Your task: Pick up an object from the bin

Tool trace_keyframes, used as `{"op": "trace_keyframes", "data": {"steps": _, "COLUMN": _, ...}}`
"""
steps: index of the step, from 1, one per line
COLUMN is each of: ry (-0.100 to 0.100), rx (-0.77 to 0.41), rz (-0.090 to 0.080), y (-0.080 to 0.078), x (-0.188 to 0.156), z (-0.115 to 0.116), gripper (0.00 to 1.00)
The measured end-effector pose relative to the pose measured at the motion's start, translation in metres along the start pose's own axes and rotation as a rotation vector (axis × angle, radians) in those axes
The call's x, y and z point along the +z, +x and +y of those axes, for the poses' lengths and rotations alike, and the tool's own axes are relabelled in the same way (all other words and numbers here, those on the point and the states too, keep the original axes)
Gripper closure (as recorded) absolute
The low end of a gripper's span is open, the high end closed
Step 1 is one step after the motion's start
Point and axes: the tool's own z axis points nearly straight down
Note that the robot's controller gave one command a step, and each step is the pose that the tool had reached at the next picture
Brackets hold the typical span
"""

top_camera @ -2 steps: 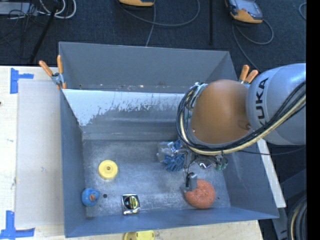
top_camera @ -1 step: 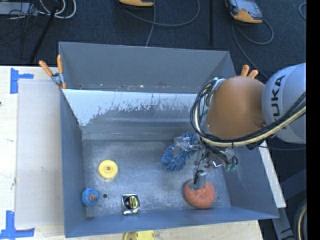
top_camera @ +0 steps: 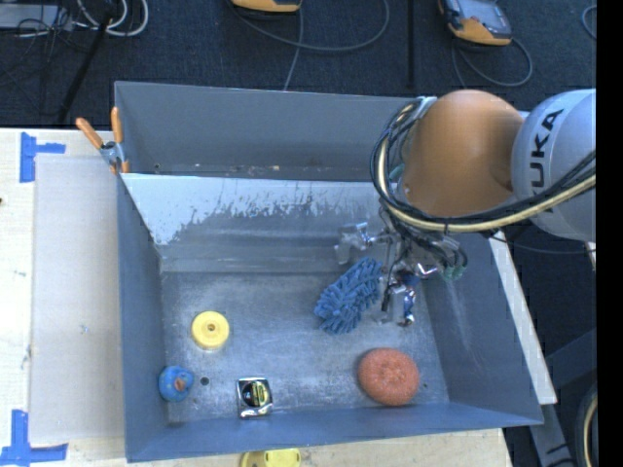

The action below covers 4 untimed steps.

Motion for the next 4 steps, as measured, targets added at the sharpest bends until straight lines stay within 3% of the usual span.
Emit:
{"op": "trace_keyframes", "data": {"steps": 1, "ry": 0.001, "rx": -0.045, "rz": -0.005, "y": -0.010, "x": 0.039, "z": 0.011, "gripper": 0.00}}
{"op": "trace_keyframes", "data": {"steps": 2, "ry": -0.001, "rx": -0.041, "rz": 0.000, "y": 0.005, "x": 0.072, "z": 0.015, "gripper": 1.00}}
{"op": "trace_keyframes", "data": {"steps": 4, "ry": -0.001, "rx": -0.040, "rz": 0.000, "y": 0.005, "x": 0.072, "z": 0.015, "gripper": 1.00}}
